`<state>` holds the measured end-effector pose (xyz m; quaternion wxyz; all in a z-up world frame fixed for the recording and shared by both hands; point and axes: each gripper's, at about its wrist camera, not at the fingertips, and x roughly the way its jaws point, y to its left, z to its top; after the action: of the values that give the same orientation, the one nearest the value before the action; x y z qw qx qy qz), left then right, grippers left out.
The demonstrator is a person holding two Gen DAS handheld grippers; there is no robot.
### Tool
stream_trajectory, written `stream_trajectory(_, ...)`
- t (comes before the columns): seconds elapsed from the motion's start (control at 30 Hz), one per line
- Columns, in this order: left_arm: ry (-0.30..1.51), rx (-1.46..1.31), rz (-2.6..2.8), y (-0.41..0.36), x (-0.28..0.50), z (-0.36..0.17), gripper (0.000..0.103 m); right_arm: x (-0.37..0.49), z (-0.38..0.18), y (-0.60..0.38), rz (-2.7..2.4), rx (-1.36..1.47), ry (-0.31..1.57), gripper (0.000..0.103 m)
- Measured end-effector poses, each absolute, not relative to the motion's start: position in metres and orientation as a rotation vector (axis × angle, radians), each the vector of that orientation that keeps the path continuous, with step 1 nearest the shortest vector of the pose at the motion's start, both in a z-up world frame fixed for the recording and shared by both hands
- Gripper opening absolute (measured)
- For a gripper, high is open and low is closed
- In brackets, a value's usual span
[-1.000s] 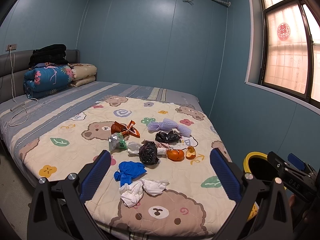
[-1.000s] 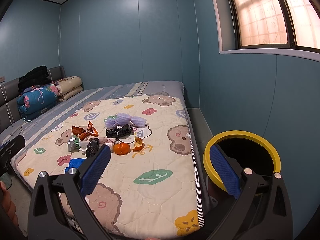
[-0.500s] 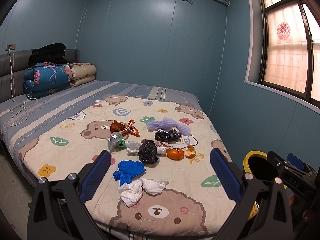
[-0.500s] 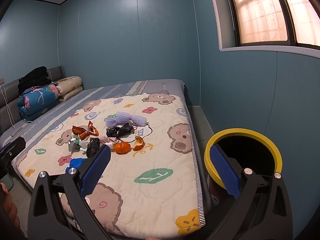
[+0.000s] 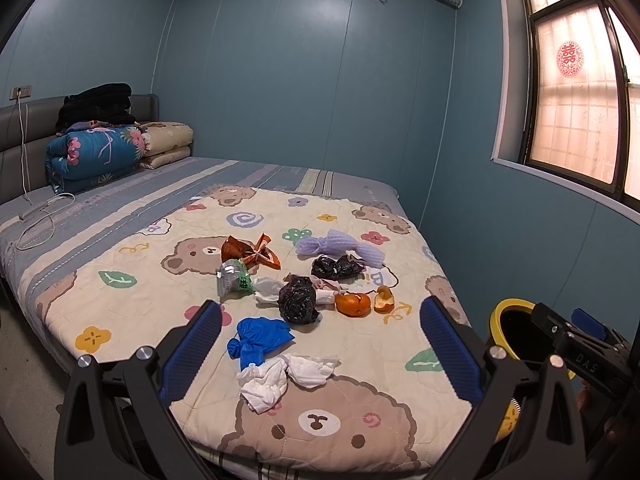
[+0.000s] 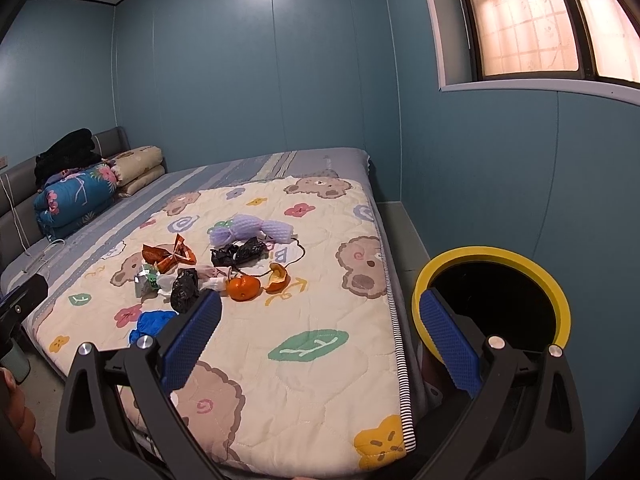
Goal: Collect trash
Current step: 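Grasp the blue glove with the left tool while the right tool grasps the orange peel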
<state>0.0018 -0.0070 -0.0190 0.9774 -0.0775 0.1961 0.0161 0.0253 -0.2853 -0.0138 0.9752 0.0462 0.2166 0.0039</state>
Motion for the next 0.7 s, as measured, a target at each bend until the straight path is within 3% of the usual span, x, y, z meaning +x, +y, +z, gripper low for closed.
stream_trajectory(0.7, 0.579, -0.088, 0.016, 0.066, 0.063, -0.072, 0.096, 0.121, -0.028, -0.270, 0.203, 0.026, 0.526, 0.095)
